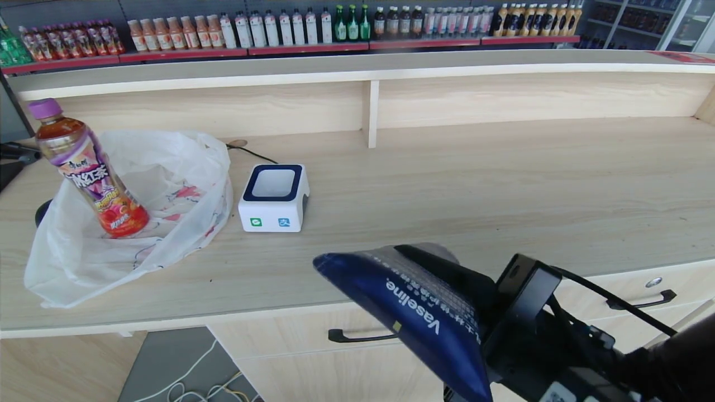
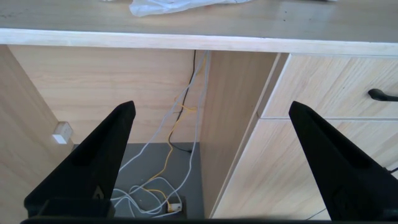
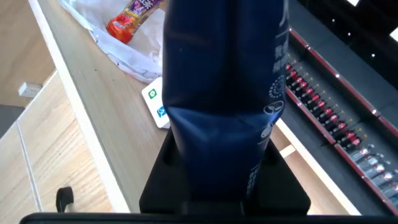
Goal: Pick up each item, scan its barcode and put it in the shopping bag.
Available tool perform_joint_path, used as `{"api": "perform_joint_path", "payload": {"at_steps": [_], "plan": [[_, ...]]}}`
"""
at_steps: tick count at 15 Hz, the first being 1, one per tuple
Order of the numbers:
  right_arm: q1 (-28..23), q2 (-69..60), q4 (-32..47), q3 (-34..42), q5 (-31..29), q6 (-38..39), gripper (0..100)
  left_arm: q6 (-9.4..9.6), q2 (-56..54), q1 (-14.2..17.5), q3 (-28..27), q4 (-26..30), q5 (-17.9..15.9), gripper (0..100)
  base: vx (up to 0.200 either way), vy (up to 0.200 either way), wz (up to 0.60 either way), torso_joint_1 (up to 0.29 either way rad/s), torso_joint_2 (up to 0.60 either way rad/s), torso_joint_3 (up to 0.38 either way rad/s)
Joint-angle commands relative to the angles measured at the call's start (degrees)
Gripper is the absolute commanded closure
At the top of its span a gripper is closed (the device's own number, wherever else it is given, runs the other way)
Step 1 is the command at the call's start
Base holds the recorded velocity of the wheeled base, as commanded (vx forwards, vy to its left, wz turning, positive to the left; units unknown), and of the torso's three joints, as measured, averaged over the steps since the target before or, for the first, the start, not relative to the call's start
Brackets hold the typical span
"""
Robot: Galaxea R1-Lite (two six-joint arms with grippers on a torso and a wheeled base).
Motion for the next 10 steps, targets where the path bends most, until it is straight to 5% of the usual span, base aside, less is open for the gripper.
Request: {"api": "perform_joint_path", "payload": {"at_steps": [1,6,10], "plan": [[-2.67,1.73,-0.09,-1.83,-1.53,11.44,100,0.0,0.0,0.01,0.0,0.0,-0.02,0,0.0,0.0,0.0,0.0,0.0,0.0],[-5.4,5.33,-0.09,-2.8,-1.17,30.78,100,1.67,0.0,-0.07,0.0,0.09,-0.02,0,0.0,0.0,0.0,0.0,0.0,0.0],[-12.43,8.23,-0.09,-6.49,-1.09,48.71,100,1.41,0.0,-0.07,0.0,0.09,-0.11,0,0.0,0.0,0.0,0.0,0.0,0.0]]}}
